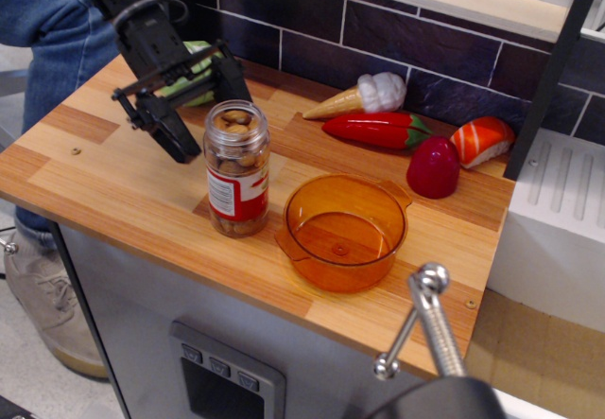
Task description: Pour almonds in pot
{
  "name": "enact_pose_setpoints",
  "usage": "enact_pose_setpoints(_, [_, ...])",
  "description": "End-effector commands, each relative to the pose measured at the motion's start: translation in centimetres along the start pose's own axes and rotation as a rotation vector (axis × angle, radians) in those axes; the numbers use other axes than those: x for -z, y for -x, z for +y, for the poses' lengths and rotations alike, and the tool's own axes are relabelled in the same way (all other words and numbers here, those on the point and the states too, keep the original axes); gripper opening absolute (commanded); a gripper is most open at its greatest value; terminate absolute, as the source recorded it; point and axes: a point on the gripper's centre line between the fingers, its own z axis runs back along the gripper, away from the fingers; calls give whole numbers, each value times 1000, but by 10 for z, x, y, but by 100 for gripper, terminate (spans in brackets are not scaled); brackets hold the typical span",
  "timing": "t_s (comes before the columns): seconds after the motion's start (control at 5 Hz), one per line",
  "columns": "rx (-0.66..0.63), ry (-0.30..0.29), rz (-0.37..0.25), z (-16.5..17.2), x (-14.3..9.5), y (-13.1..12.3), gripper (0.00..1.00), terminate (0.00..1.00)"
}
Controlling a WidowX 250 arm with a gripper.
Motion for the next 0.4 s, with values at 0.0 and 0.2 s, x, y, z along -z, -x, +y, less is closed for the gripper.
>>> enact_pose_setpoints(0.0, [3,-73,-32,11,21,17,100,0])
enact_pose_setpoints(0.2, [-3,-96,-22,15,28,18,100,0])
